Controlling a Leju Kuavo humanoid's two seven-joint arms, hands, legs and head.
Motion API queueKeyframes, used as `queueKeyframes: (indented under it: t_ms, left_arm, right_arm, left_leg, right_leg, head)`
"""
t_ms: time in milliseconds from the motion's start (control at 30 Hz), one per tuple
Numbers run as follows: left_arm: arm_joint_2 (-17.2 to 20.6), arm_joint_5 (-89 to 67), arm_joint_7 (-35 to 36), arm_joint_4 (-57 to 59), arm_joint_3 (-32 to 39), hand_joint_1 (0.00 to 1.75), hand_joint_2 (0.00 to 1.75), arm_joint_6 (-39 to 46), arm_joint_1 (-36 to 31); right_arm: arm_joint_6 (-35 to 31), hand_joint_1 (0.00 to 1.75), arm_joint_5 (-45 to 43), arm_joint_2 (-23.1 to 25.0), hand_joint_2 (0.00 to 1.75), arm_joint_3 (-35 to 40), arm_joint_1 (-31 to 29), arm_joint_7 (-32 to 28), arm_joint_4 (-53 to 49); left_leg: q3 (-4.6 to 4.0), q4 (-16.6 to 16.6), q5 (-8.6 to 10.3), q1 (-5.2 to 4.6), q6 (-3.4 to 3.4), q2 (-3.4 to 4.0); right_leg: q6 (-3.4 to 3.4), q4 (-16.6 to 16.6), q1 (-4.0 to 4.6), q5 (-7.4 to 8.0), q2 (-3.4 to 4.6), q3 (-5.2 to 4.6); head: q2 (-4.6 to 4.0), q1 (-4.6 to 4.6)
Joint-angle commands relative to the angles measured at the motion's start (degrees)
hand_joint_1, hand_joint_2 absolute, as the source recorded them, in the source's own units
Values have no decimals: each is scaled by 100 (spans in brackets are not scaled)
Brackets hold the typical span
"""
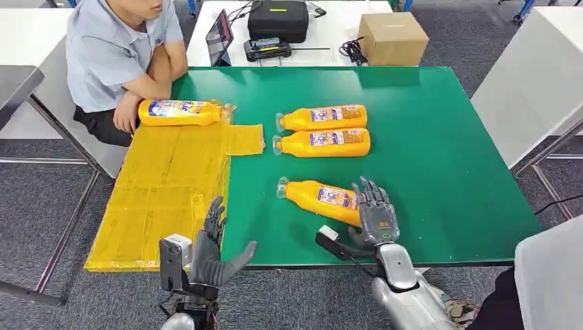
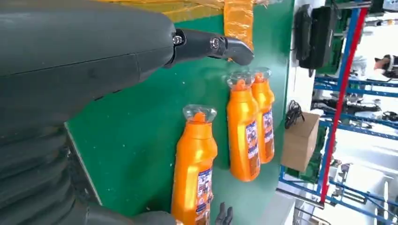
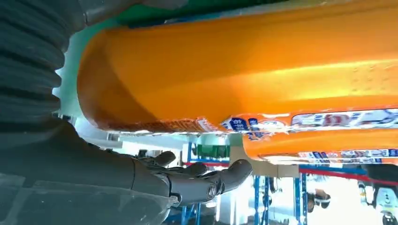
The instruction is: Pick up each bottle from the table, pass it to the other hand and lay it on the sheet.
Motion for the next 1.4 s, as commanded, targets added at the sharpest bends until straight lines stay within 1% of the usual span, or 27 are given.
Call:
queueKeyframes:
  t_ms: [33,133,167,267,367,467,667,733,833,867,967,1100,1267,1300,1400]
  left_arm:
    - [255,-37,95,3,-154,0,175,21,5]
    - [255,-37,95,3,-154,0,175,21,5]
    - [258,-38,114,-1,-163,0,175,11,2]
    - [288,-74,207,-43,-168,0,175,-21,16]
    - [313,-68,324,-100,-193,0,175,-144,11]
    - [284,-84,353,-55,-184,0,175,-190,-35]
    - [286,-16,445,-51,-185,0,175,-319,-36]
    - [313,40,531,-105,-166,0,175,-380,20]
    - [325,27,532,-184,-113,0,175,-351,99]
    - [333,12,536,-198,-94,0,175,-336,124]
    - [335,0,539,-192,-91,0,175,-330,141]
    - [345,-42,555,-160,-123,0,175,-338,123]
    - [344,-43,556,-159,-123,0,175,-338,122]
    - [344,-43,556,-159,-123,0,175,-338,122]
    - [346,-50,566,-152,-127,0,175,-342,116]
  right_arm:
    - [179,0,-232,-32,175,277,96,-123,-185]
    - [179,0,-232,-32,175,277,96,-123,-185]
    - [201,0,-245,-49,175,275,100,-108,-211]
    - [204,0,-148,-52,175,228,60,214,-187]
    - [364,0,-124,-25,175,66,-126,506,175]
    - [250,0,-154,10,175,-57,-315,444,572]
    - [314,0,-113,67,175,-112,-354,513,641]
    - [476,0,-105,96,175,-85,-318,528,464]
    - [611,0,117,44,175,93,-245,732,121]
    - [656,0,98,28,175,123,-182,739,-86]
    - [746,0,-23,15,175,134,-113,703,-289]
    - [942,0,-383,-22,175,-11,-59,695,-360]
    - [940,0,-383,-46,175,-19,-56,694,-354]
    - [940,0,-383,-46,175,-19,-56,694,-354]
    - [981,0,-377,-46,175,3,-76,703,-313]
  left_leg:
    - [14,-1,-9,10,-14,5]
    - [-1,-3,-2,4,-7,1]
    - [5,0,-8,11,-14,2]
    - [-1,-1,-6,7,-11,1]
    - [-3,-2,-5,5,-9,3]
    - [-5,-3,-2,3,-7,2]
    - [-4,-3,0,3,-8,-2]
    - [-3,-3,-2,4,-9,1]
    - [1,-1,-6,8,-12,2]
    - [-5,-1,-4,5,-9,2]
    - [5,-1,-9,10,-15,1]
    - [-6,-2,-2,5,-9,-5]
    - [-9,-3,-1,2,-7,-6]
    - [-1,1,-7,11,-14,-4]
    - [-9,-3,-1,4,-8,-5]
  right_leg:
    - [-17,-5,11,-6,1,16]
    - [-9,-3,5,-2,-1,-1]
    - [-18,-4,12,-6,-1,6]
    - [-13,-4,7,-4,0,0]
    - [-11,-3,6,-3,1,-3]
    - [-9,-4,4,-1,2,-4]
    - [-10,-5,4,-1,-1,-2]
    - [-10,-4,4,-1,1,-2]
    - [-15,-3,9,-4,2,2]
    - [-11,-2,5,-2,3,-4]
    - [-17,-3,10,-7,-1,7]
    - [-11,-3,6,-3,-4,-4]
    - [-8,-3,3,-2,-4,-8]
    - [-17,-4,12,-7,-4,4]
    - [-9,-4,5,-2,-3,-7]
  head:
    - [0,0]
    - [0,0]
    - [0,0]
    - [0,0]
    - [0,-2]
    - [0,0]
    - [0,0]
    - [0,0]
    - [0,0]
    - [0,0]
    - [0,0]
    - [0,0]
    - [0,0]
    - [0,0]
    - [0,0]
